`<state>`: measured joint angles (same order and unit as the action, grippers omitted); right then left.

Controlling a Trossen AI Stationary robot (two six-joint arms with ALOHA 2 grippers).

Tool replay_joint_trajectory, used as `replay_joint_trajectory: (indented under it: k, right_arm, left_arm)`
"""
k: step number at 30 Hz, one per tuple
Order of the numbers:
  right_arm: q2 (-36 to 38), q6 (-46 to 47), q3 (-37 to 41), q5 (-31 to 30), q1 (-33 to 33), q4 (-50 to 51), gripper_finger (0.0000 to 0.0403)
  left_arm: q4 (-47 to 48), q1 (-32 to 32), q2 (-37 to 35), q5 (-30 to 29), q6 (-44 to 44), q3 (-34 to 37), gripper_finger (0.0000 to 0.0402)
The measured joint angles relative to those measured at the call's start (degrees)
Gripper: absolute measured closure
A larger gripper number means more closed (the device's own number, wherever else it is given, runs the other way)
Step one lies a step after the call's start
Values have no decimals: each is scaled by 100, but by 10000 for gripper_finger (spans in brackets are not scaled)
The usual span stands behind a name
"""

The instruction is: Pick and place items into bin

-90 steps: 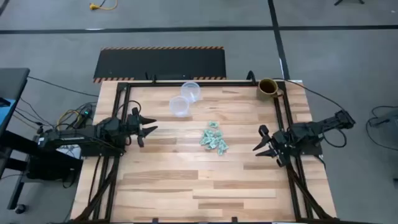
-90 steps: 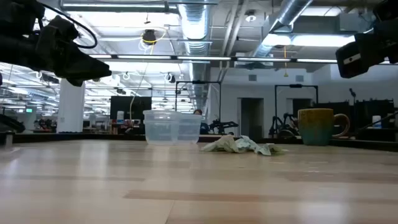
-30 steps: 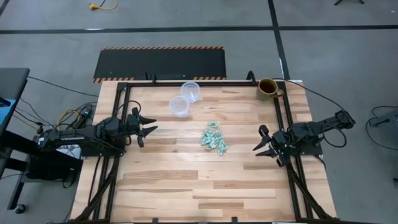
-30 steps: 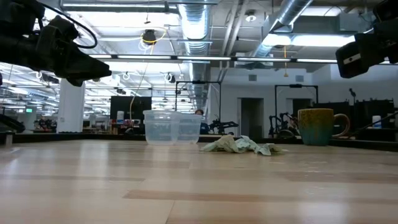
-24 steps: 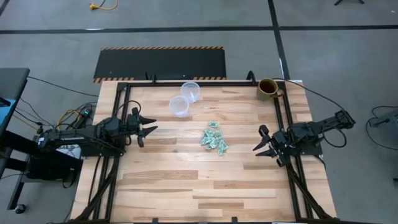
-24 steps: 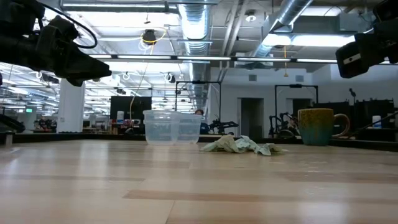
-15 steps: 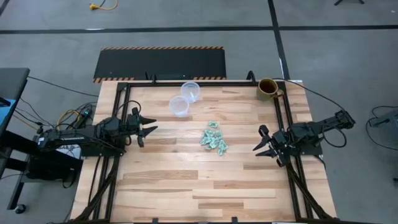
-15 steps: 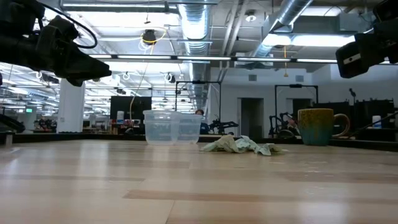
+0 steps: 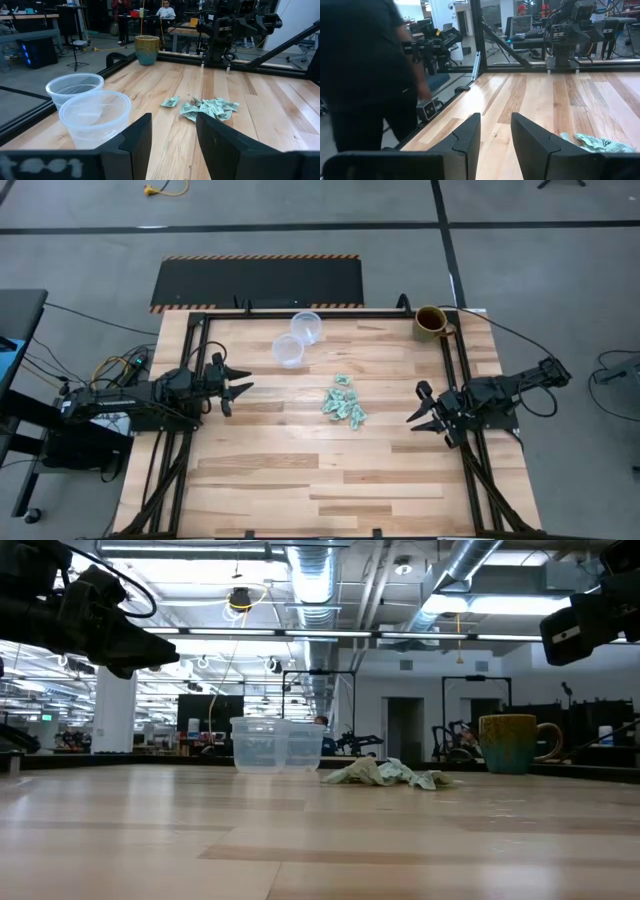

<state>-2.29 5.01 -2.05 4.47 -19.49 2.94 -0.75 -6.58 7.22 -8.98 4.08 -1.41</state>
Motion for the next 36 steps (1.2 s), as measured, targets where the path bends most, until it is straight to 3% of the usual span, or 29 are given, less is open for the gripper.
replay_joint_trajectory:
  k: [11,24,30,36]
  right_arm:
    - [-1,-543,8,-310,112,-2,300]
    - [-1,-527,8,-407,199,-24,300]
    - [1,1152,8,-1081,201,-87,300]
    - [1,1073,-5,-1612,201,-92,300]
  left_arm:
    - [0,0,2,0,0,0,258]
    - [2,1,1,-1,0,0,258]
    - [1,2,2,-2,0,2,258]
    - [2,2,1,-2,0,0,258]
